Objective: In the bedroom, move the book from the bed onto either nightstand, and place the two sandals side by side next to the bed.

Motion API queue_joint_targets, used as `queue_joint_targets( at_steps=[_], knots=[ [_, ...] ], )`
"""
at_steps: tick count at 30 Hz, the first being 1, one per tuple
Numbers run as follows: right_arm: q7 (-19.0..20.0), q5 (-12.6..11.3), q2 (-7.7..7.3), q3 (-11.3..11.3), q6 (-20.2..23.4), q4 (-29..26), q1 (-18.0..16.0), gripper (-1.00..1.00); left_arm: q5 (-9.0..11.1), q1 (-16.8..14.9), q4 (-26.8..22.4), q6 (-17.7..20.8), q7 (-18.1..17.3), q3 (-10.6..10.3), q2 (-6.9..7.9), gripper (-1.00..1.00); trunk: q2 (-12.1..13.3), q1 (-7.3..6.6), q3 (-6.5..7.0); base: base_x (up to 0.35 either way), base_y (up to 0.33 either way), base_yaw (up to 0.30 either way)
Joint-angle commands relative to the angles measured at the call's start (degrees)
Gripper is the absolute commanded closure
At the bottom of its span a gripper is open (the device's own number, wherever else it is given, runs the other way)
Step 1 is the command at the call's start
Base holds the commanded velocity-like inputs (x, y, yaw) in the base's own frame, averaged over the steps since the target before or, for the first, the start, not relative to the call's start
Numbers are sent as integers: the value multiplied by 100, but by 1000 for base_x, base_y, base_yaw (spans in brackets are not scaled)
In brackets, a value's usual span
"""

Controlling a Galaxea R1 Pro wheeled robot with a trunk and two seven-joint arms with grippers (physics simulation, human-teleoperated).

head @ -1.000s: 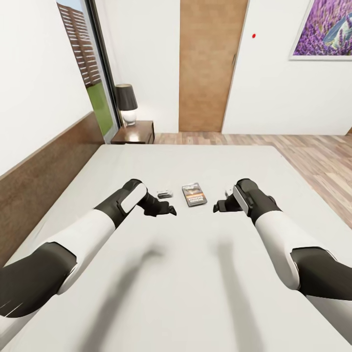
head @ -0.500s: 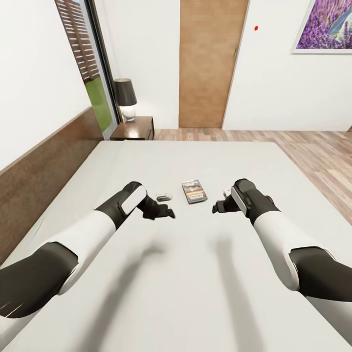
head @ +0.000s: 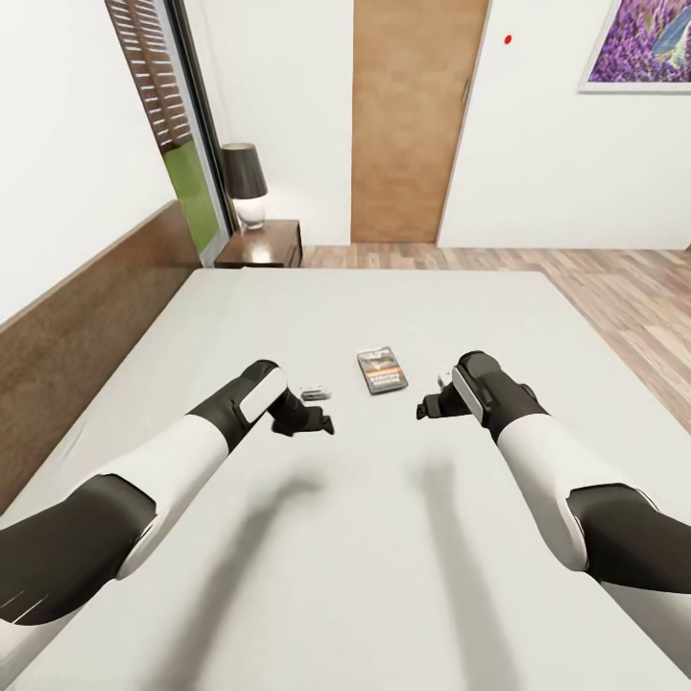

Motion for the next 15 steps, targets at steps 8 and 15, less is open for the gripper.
queue_joint_targets(
  at_steps=[8, 15],
  knots=[
    [20, 10, -11, 68, 22, -11, -4, -100, 89, -33, -34, 7, 416, -24, -23, -100, -3, 0, -78, 0, 0, 0],
    [20, 12, -22, 105, 22, -17, -21, -100, 100, -240, -32, 7, 528, -17, -44, -100, -3, 0, -143, 0, 0, 0]
  ],
)
